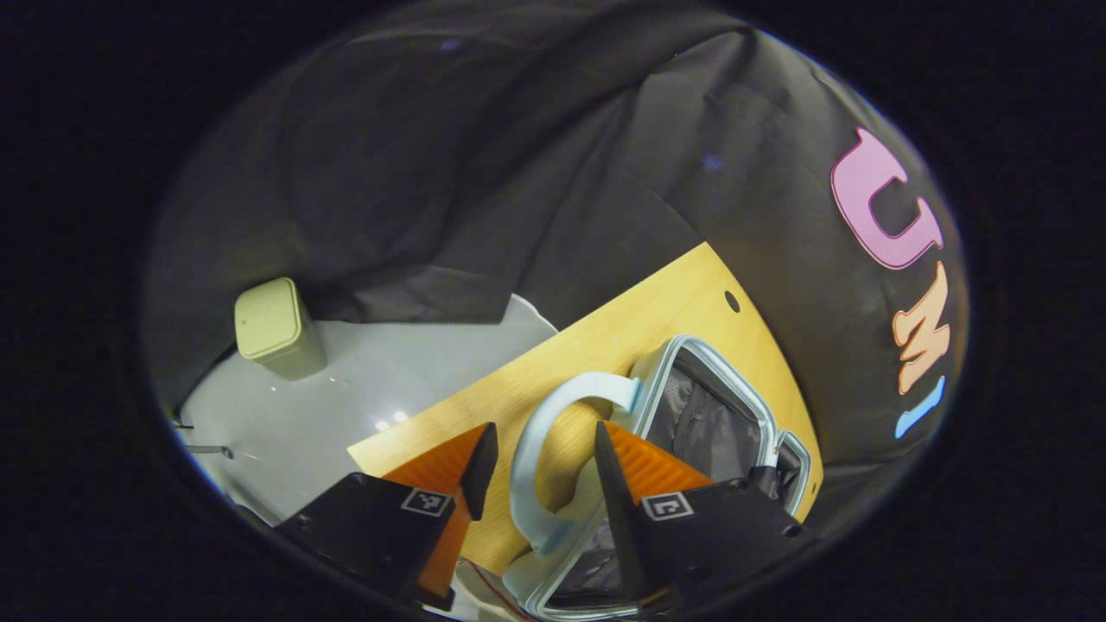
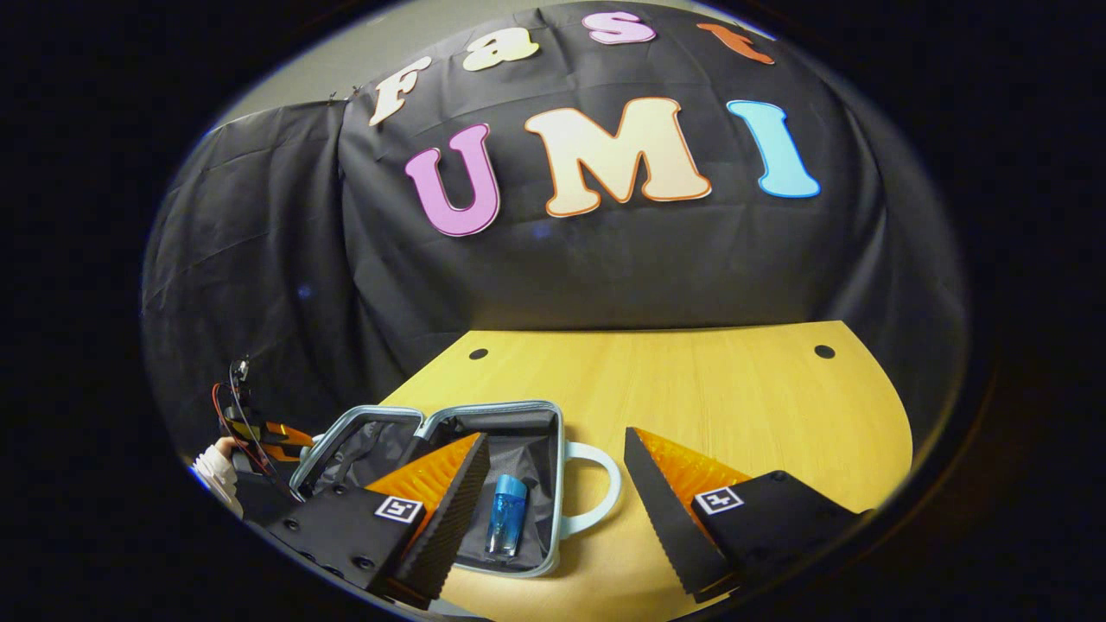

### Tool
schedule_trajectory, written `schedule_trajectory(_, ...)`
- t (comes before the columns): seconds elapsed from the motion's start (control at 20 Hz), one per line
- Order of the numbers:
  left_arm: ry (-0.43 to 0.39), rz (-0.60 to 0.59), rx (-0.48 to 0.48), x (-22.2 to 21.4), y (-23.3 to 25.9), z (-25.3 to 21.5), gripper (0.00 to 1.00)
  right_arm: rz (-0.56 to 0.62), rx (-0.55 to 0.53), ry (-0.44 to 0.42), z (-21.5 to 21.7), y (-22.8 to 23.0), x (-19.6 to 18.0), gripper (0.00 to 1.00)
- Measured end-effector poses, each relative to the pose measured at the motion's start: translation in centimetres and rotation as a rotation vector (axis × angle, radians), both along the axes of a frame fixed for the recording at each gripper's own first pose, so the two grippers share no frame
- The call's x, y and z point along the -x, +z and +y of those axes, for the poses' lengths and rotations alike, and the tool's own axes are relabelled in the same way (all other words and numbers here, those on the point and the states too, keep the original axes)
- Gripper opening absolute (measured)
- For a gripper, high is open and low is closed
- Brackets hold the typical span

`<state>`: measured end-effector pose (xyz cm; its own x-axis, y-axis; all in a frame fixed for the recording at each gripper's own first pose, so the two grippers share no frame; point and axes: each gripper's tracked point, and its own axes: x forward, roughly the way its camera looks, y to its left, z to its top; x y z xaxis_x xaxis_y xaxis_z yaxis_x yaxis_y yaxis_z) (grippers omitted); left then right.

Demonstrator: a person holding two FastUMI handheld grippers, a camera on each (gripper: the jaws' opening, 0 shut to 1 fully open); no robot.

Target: First open the suitcase, pack the skin care products into it, and then close the suitcase.

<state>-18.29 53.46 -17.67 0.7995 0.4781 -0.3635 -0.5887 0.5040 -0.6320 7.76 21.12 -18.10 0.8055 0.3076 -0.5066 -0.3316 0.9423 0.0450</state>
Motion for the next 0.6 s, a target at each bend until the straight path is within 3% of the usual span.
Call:
schedule_trajectory(0.05, -0.005, 0.005, 0.005, -0.1, -0.4, 0.2, 0.65, -0.004, 0.007, -0.010, -0.5, 0.0, 0.2, 0.98)
schedule_trajectory(0.1, -0.006, 0.029, 0.007, 0.0, -1.0, 0.3, 0.51, -0.007, 0.014, -0.018, -0.9, 0.1, 0.4, 0.98)
schedule_trajectory(0.15, 0.002, 0.051, 0.009, 0.1, -1.5, 0.7, 0.47, -0.008, 0.017, -0.022, -1.1, 0.1, 0.7, 0.98)
schedule_trajectory(0.2, 0.004, 0.061, 0.020, 0.2, -1.8, 0.8, 0.24, -0.004, 0.017, -0.025, -1.2, 0.0, 1.0, 0.98)
schedule_trajectory(0.25, 0.005, 0.061, 0.033, 0.2, -1.8, 1.0, 0.16, -0.003, 0.020, -0.032, -1.5, 0.0, 1.2, 0.98)
schedule_trajectory(0.45, -0.028, 0.033, 0.032, 0.1, -1.3, 0.6, 0.17, -0.018, 0.020, -0.066, -2.7, 0.6, 1.2, 0.98)
schedule_trajectory(0.6, -0.041, 0.019, 0.035, 0.2, -0.5, 0.1, 0.12, -0.040, 0.025, -0.081, -3.5, 1.2, 1.3, 0.98)
